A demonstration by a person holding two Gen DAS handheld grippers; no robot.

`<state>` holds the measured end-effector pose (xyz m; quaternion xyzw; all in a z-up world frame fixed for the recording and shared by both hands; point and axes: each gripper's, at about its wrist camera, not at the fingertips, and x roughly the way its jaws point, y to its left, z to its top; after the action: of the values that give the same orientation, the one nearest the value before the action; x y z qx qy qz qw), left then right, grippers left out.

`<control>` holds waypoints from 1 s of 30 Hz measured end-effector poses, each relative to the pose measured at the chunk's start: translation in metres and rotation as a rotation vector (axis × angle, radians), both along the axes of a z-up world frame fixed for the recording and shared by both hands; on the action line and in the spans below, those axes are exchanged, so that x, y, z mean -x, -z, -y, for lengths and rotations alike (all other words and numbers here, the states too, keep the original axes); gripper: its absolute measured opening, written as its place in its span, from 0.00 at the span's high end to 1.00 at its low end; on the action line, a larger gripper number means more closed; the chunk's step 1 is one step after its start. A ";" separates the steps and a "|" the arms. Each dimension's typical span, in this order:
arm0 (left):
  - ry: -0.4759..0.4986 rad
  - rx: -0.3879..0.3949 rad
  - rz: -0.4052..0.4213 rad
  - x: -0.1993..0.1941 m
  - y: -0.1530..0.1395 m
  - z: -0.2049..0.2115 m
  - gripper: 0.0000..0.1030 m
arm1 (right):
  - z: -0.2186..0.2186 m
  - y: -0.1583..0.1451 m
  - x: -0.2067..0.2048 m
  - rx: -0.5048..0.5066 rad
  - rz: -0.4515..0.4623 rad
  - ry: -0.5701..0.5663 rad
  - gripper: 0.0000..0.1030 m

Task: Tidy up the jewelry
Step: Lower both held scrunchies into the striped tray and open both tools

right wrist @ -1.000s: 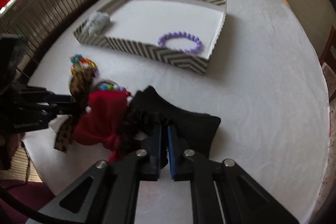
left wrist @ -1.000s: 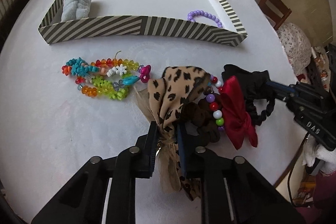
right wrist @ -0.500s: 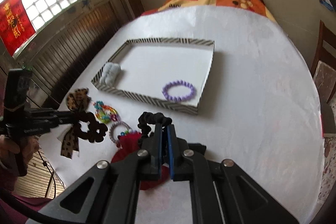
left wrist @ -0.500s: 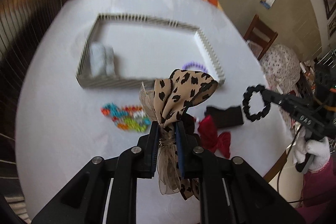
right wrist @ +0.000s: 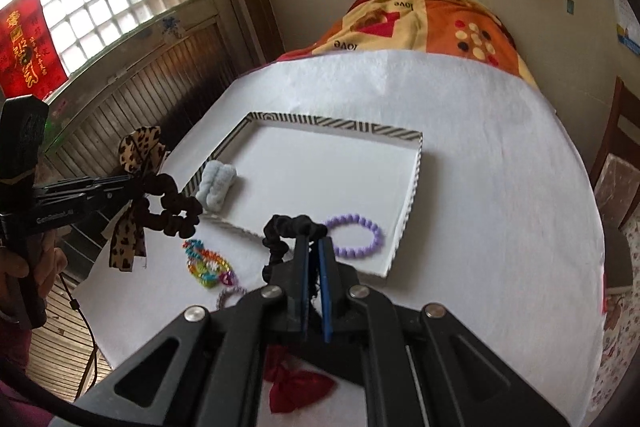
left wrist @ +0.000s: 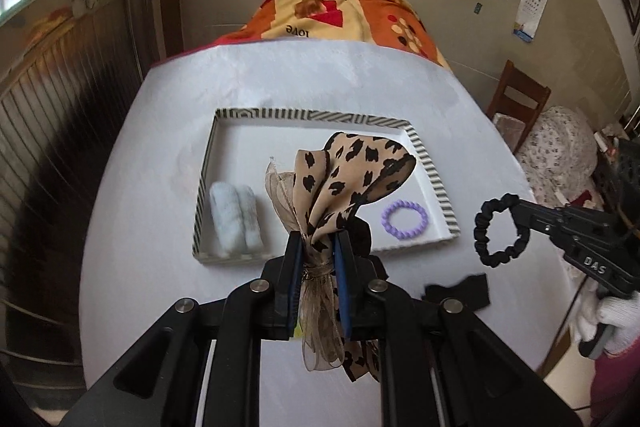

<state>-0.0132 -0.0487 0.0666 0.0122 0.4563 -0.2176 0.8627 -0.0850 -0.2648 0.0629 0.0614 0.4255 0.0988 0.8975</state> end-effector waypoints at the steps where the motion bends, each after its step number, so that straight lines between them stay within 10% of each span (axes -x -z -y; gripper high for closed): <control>1: -0.004 -0.005 0.003 -0.004 0.001 0.002 0.95 | 0.000 0.000 -0.004 0.002 0.001 0.001 0.95; 30: -0.172 -0.061 -0.172 -0.150 0.106 0.022 0.94 | 0.036 0.126 -0.184 -0.021 -0.237 0.102 0.95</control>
<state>0.1363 -0.0706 -0.0390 -0.0193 0.5343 -0.1291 0.8351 0.0987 -0.3005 -0.0630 0.1034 0.5237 0.0495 0.8442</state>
